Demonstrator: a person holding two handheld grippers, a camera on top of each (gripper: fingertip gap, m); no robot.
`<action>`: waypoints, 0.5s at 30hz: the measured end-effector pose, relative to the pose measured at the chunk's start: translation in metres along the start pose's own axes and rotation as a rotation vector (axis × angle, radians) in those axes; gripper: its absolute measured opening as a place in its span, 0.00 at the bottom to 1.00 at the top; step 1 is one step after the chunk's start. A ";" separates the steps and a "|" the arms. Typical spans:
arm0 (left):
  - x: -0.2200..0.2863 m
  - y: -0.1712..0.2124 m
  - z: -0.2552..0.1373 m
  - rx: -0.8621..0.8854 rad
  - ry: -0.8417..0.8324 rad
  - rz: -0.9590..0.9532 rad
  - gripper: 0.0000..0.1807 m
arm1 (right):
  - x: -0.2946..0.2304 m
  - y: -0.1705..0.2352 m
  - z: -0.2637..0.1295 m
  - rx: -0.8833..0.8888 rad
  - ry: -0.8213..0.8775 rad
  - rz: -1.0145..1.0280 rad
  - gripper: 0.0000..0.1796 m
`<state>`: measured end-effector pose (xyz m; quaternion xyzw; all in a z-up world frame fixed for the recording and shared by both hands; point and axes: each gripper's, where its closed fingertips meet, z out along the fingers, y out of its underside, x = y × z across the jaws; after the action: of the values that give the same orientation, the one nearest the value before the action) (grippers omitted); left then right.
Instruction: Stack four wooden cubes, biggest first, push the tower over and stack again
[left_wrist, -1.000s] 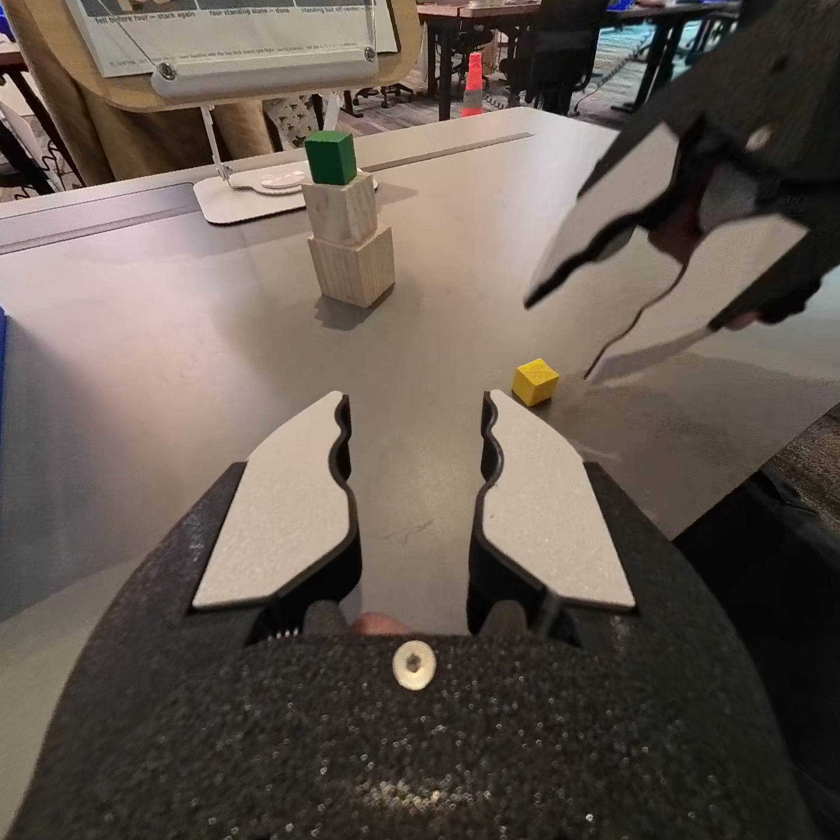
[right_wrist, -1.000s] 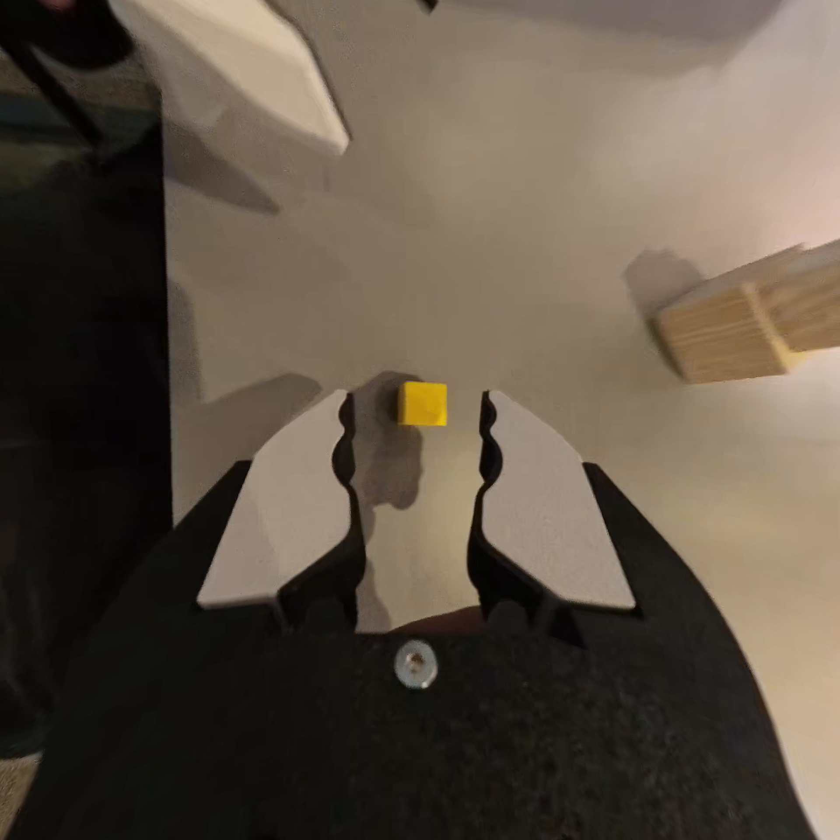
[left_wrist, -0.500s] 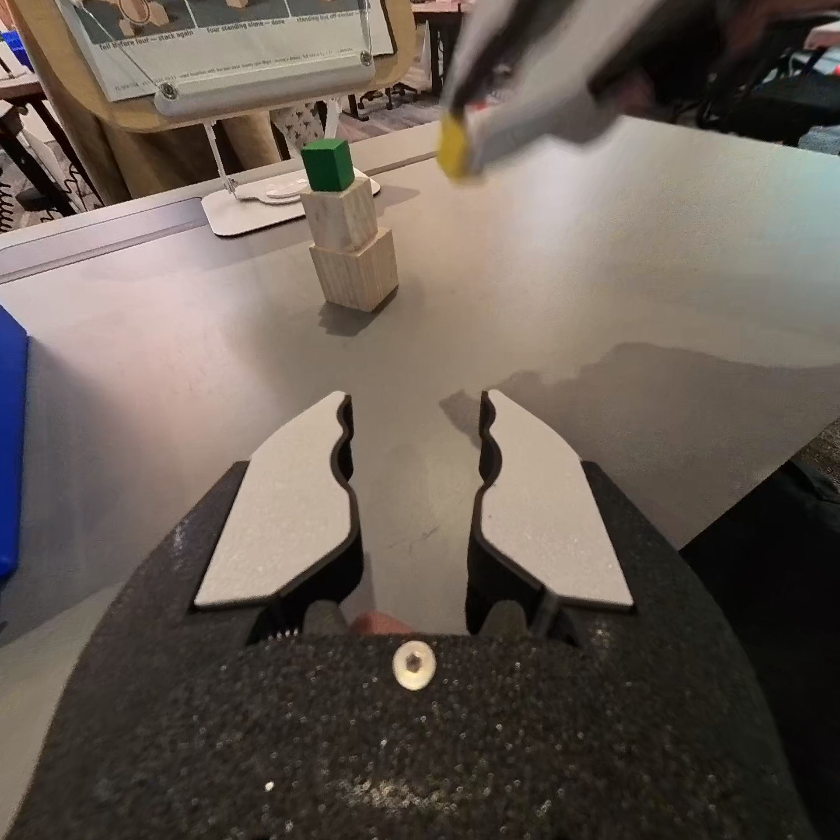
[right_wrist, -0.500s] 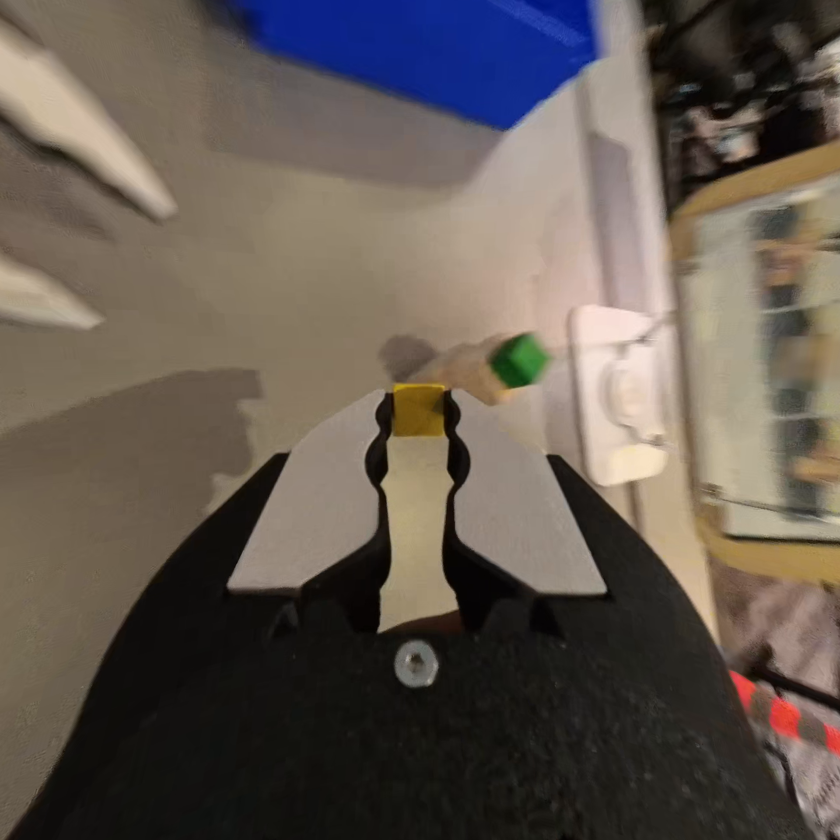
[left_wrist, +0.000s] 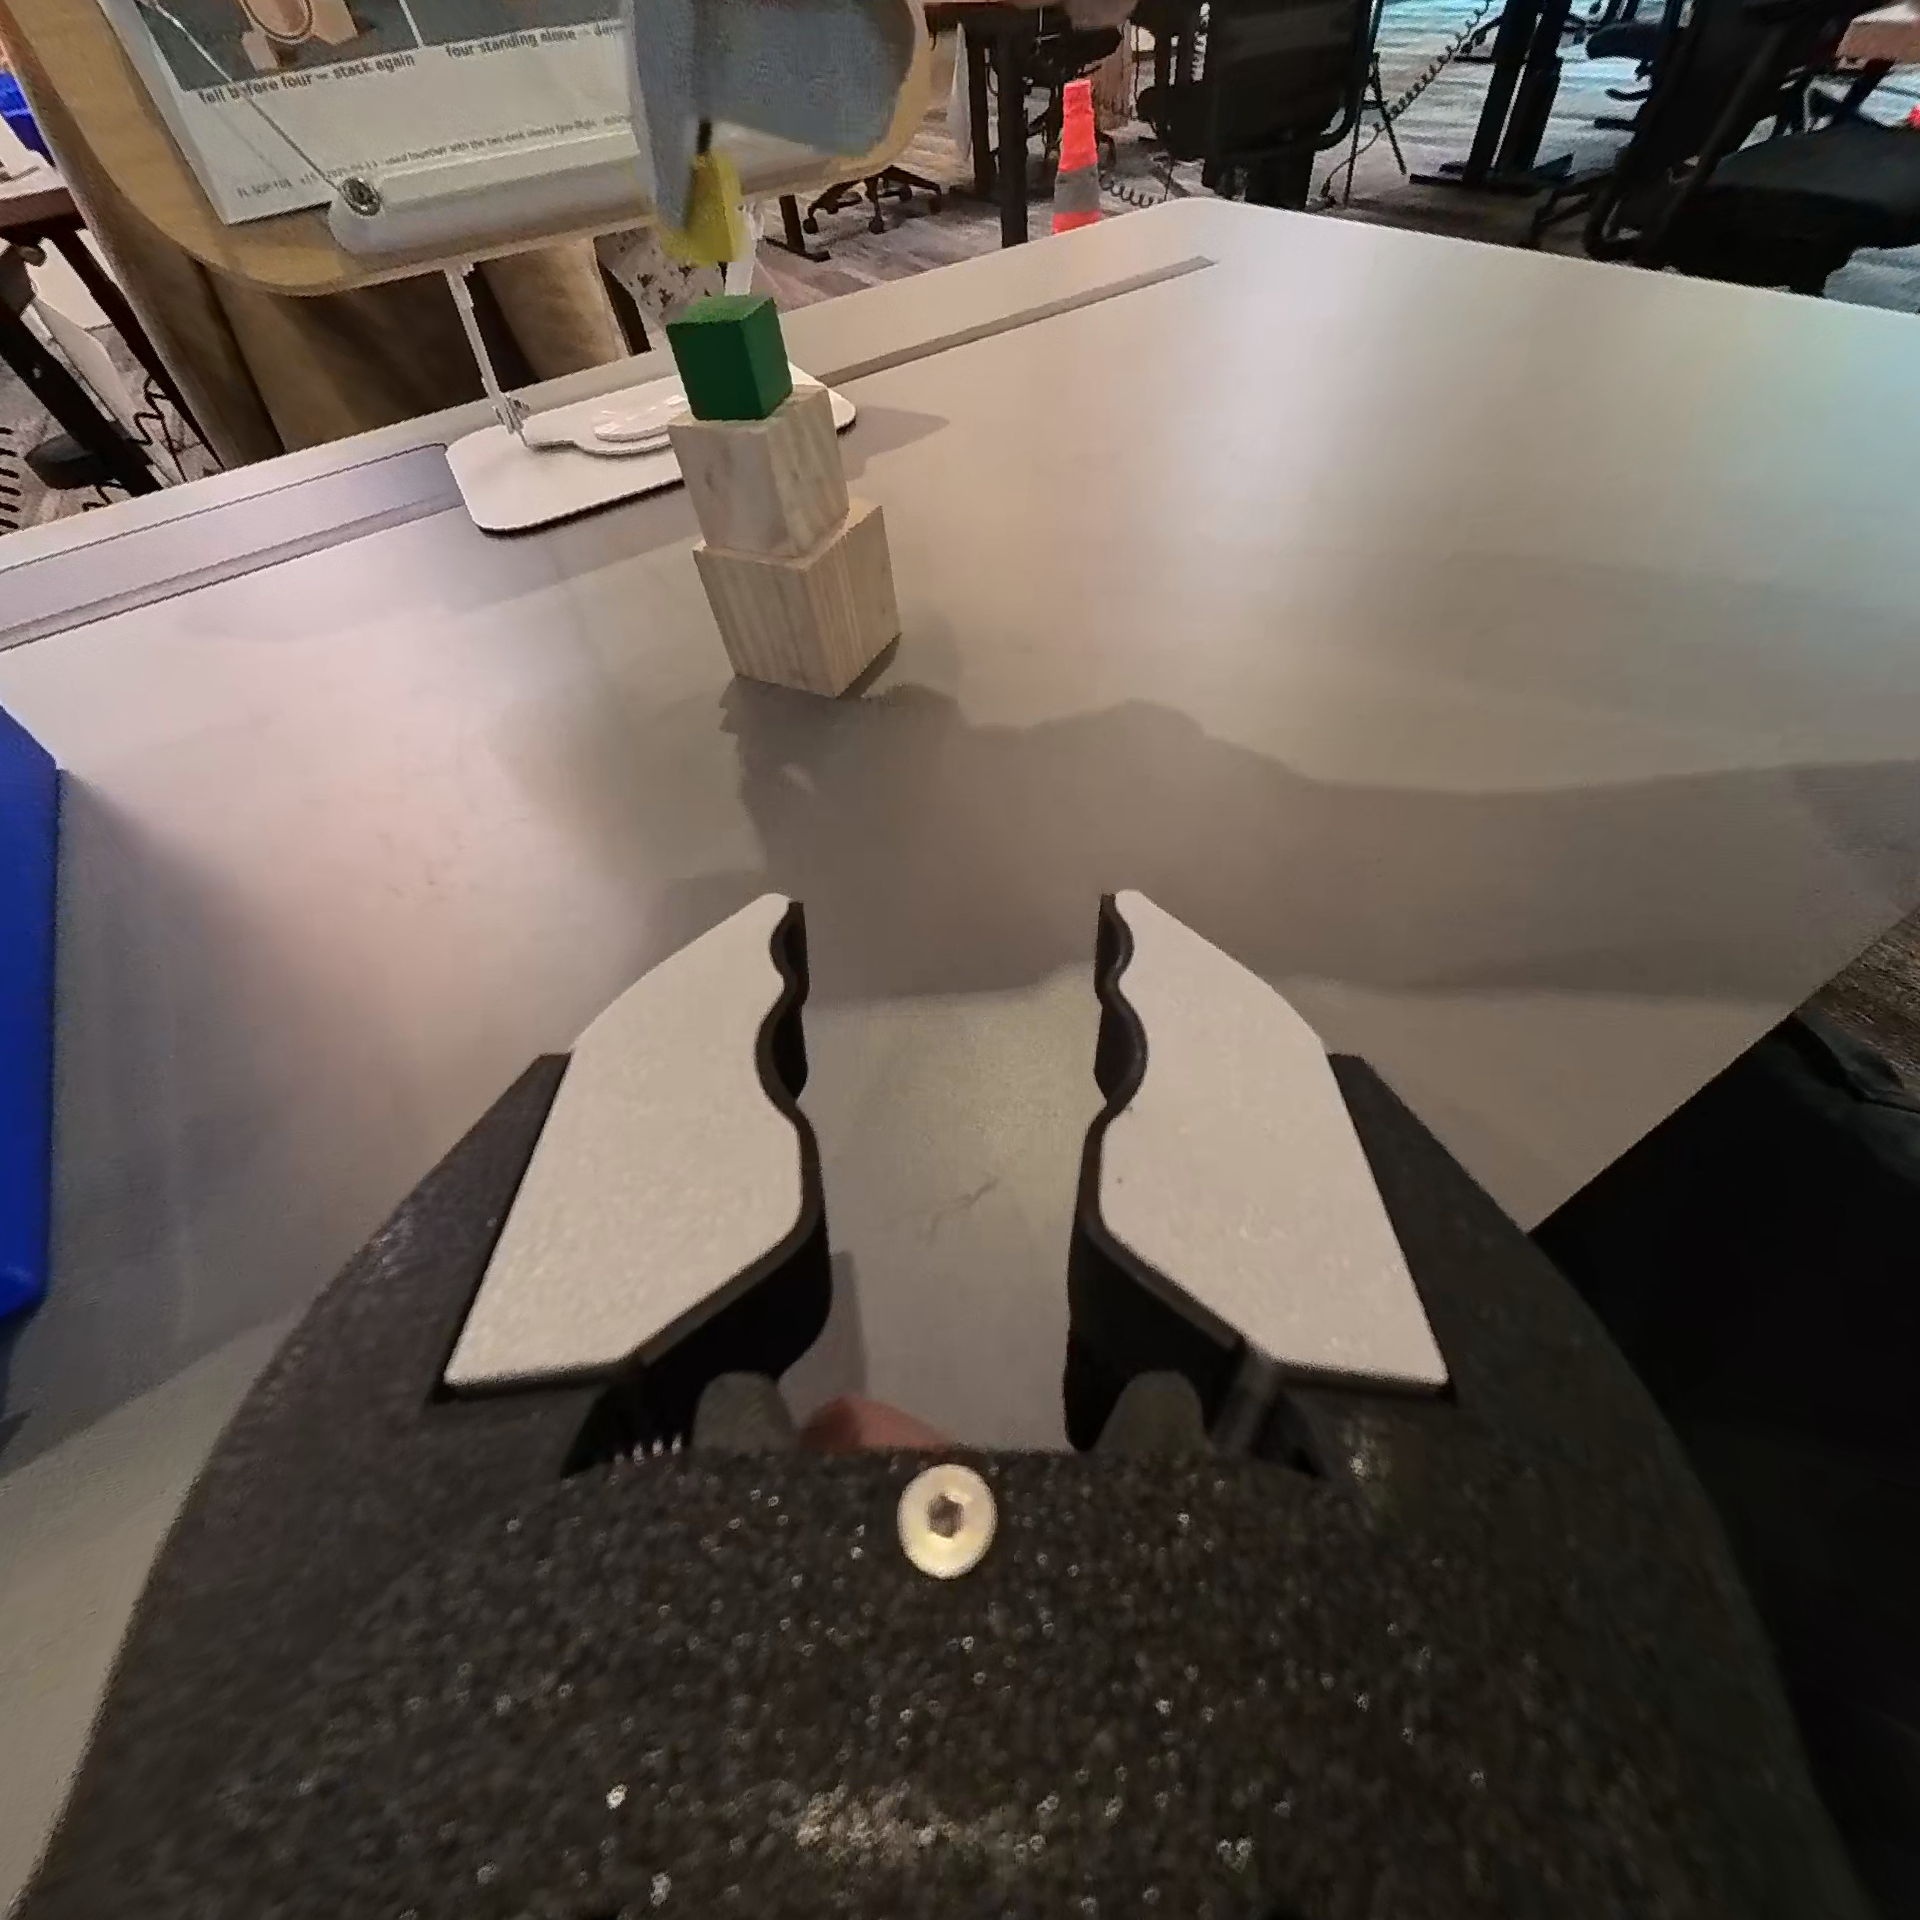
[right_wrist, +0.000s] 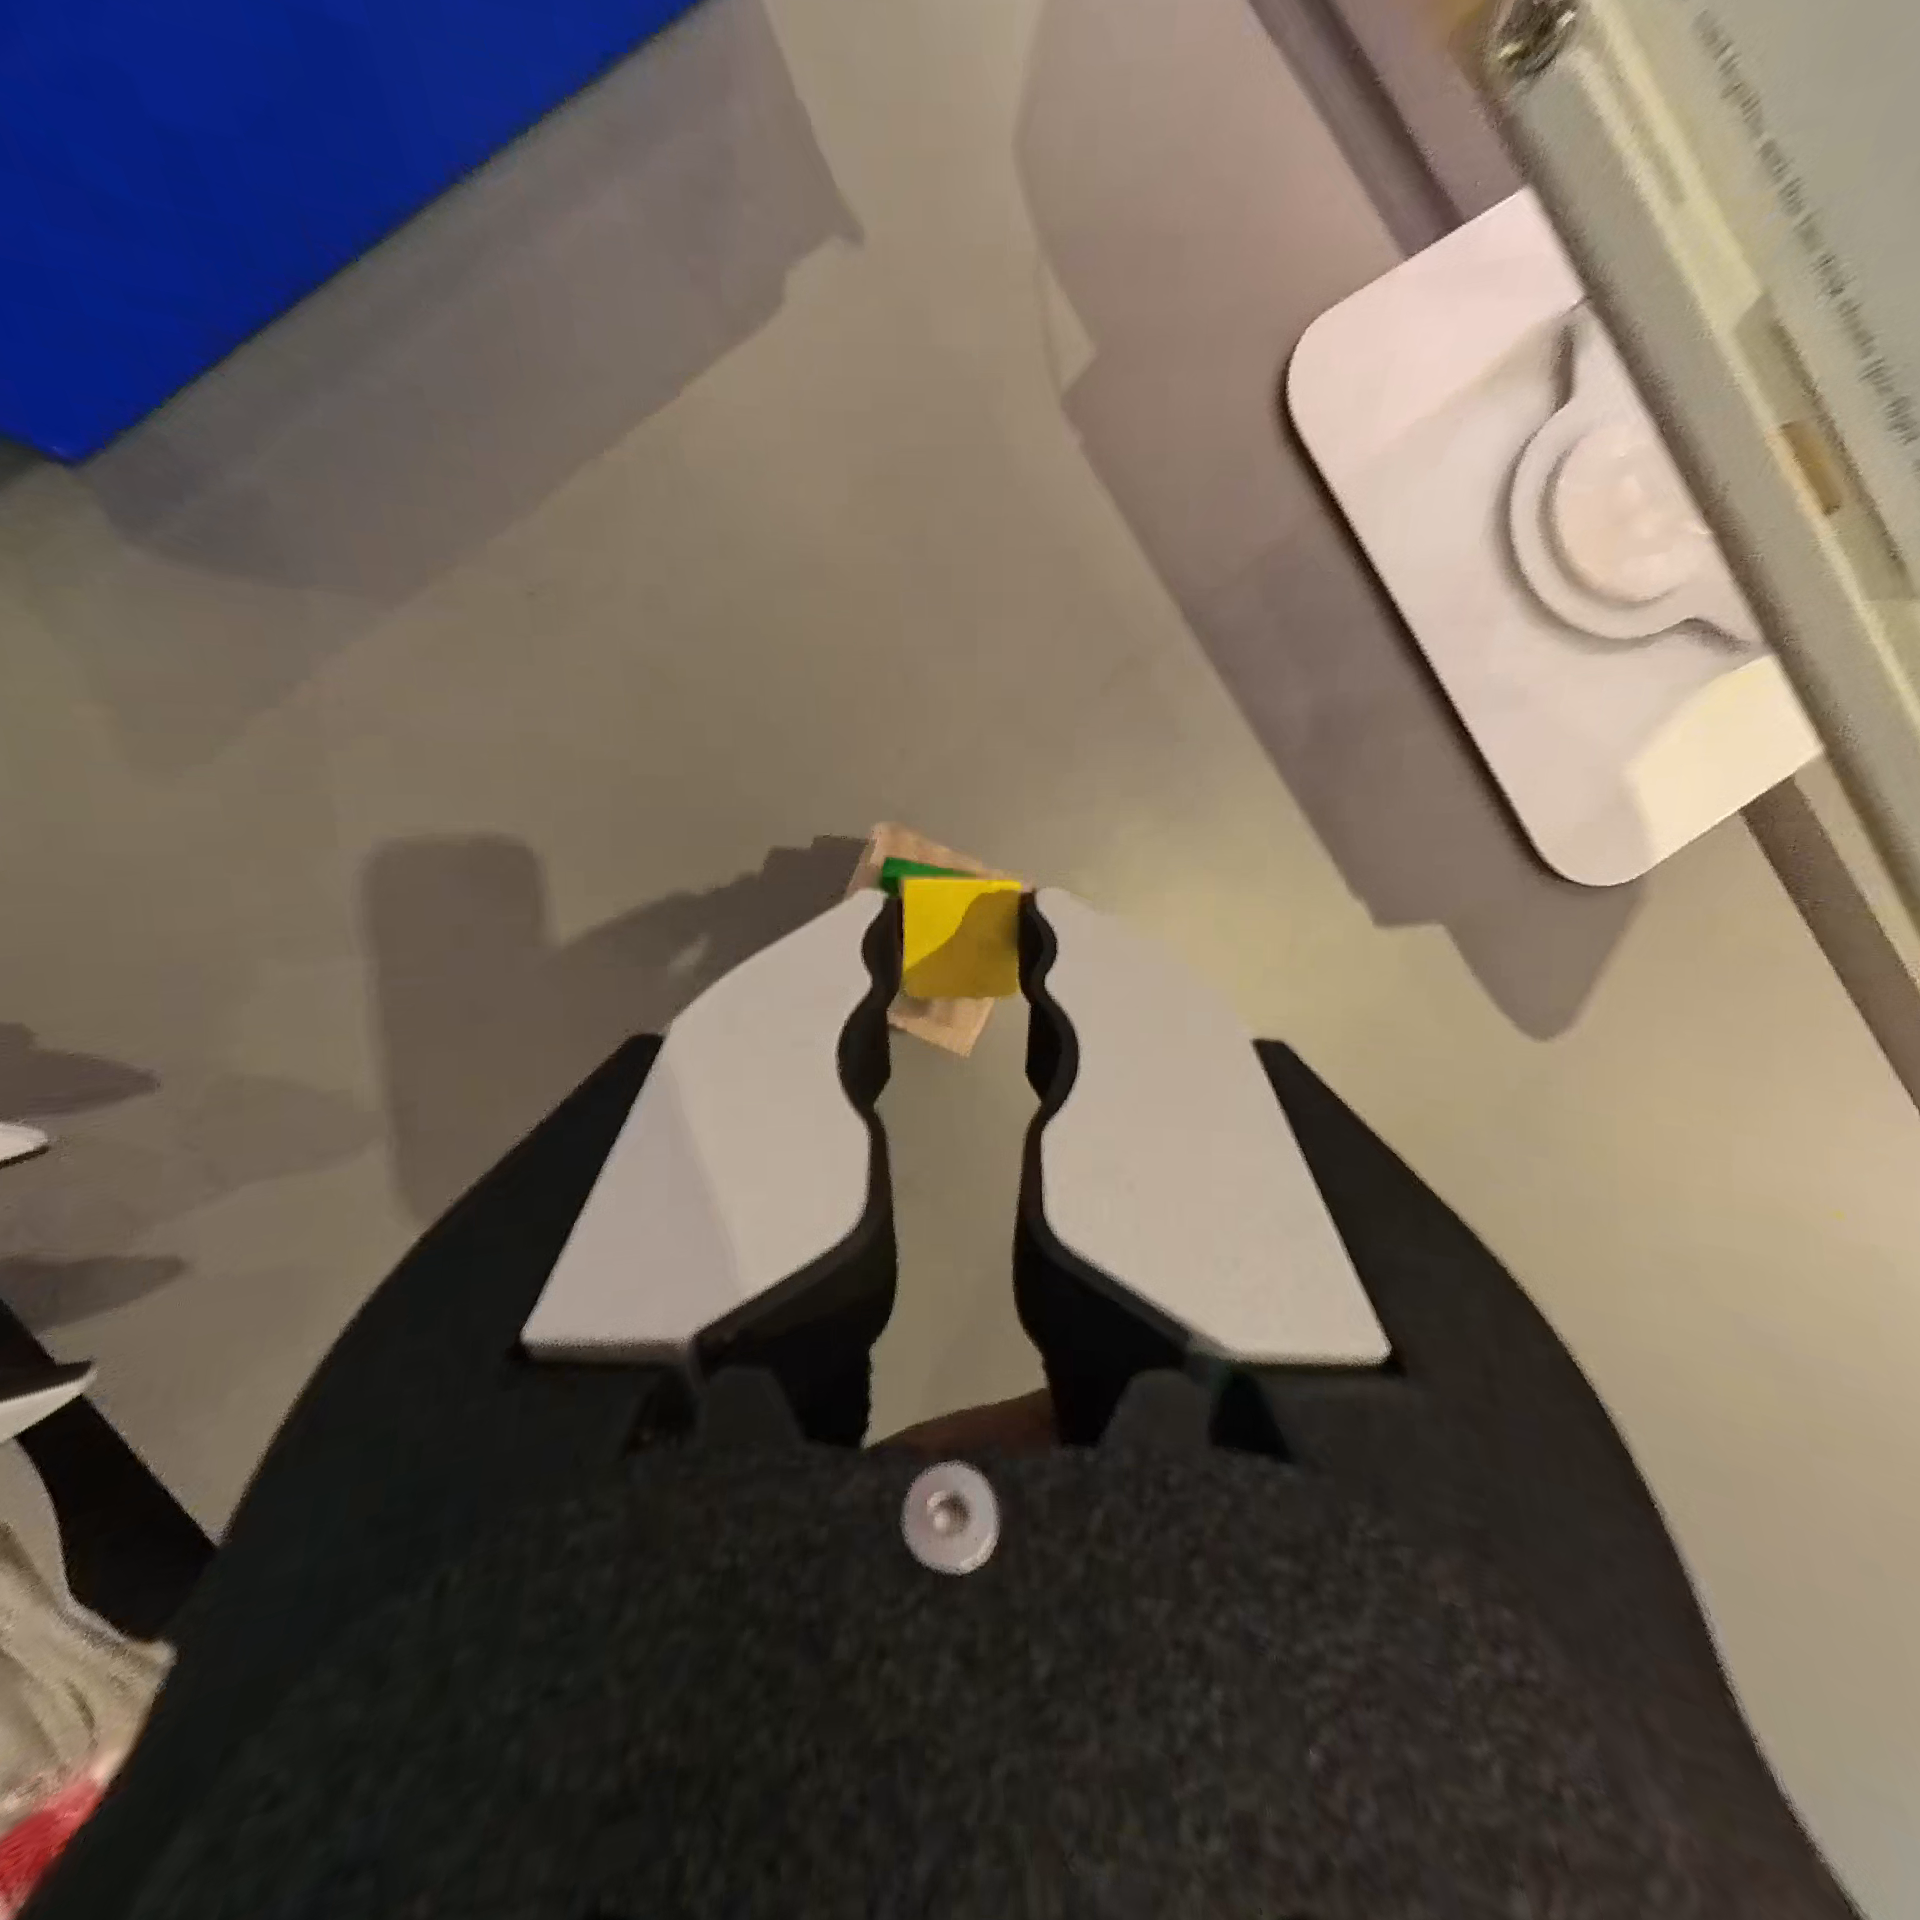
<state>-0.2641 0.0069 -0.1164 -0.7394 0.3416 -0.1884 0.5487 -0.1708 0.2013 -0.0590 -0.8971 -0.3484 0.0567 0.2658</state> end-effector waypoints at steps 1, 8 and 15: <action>0.000 0.000 0.000 0.000 0.001 -0.001 0.29 | -0.002 0.003 0.003 -0.010 -0.004 -0.007 0.12; 0.001 0.001 0.000 -0.008 0.007 -0.001 0.29 | -0.005 0.000 0.007 0.015 -0.026 0.012 0.15; -0.004 0.001 -0.002 -0.005 -0.005 -0.011 0.30 | -0.013 -0.001 -0.062 0.281 0.027 0.011 0.25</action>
<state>-0.2685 0.0087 -0.1161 -0.7433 0.3365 -0.1886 0.5465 -0.1631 0.1661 -0.0069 -0.8535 -0.3287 0.0945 0.3931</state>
